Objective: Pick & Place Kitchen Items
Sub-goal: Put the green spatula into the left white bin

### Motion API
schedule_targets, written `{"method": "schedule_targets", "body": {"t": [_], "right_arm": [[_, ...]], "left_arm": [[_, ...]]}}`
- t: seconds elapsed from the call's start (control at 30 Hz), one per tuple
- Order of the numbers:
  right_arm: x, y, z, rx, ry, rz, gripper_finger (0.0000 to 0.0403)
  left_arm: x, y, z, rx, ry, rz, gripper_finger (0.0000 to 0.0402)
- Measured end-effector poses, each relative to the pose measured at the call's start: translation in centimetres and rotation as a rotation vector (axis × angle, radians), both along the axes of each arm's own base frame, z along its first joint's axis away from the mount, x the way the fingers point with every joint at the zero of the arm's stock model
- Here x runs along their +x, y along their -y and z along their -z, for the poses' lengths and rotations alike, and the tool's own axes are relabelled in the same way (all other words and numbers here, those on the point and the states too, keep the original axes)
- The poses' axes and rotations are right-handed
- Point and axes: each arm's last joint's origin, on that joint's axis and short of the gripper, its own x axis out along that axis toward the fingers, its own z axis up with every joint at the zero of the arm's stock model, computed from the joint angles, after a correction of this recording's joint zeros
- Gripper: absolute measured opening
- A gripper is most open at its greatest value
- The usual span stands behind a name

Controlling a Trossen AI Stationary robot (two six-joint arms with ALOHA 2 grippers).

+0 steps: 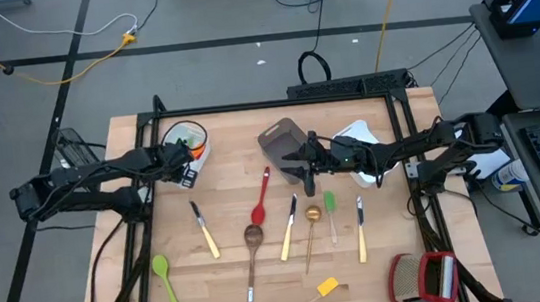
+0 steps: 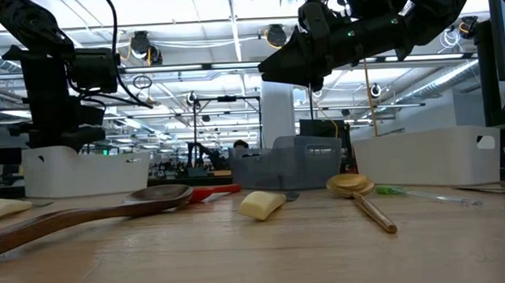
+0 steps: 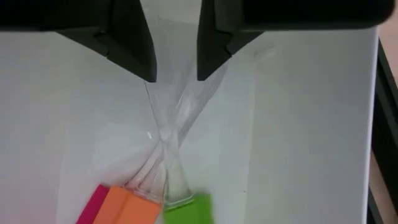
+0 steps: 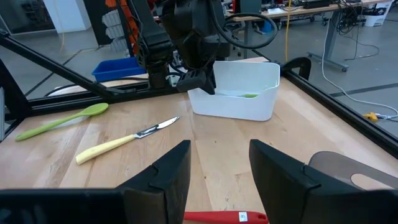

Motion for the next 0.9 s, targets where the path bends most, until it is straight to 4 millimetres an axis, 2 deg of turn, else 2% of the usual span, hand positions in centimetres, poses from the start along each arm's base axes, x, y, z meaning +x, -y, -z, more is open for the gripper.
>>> {"method": "schedule_targets", "body": {"t": [0.33,0.7,0.9], "right_arm": [[0.0,0.0,0.0,0.0,0.0,0.0,0.0155],[0.0,0.0,0.0,0.0,0.0,0.0,0.0155],[0.0,0.0,0.0,0.0,-0.001,0.0,0.0155]], "left_arm": [[0.4,-0.2,-0.5,0.001,0.022,0.036,0.0136],[2.4,-1.1,-4.5,0.049,0.15,0.097,0.0136],[3.1,-1.1,-5.8,0.071,0.186,0.129,0.0136]]}}
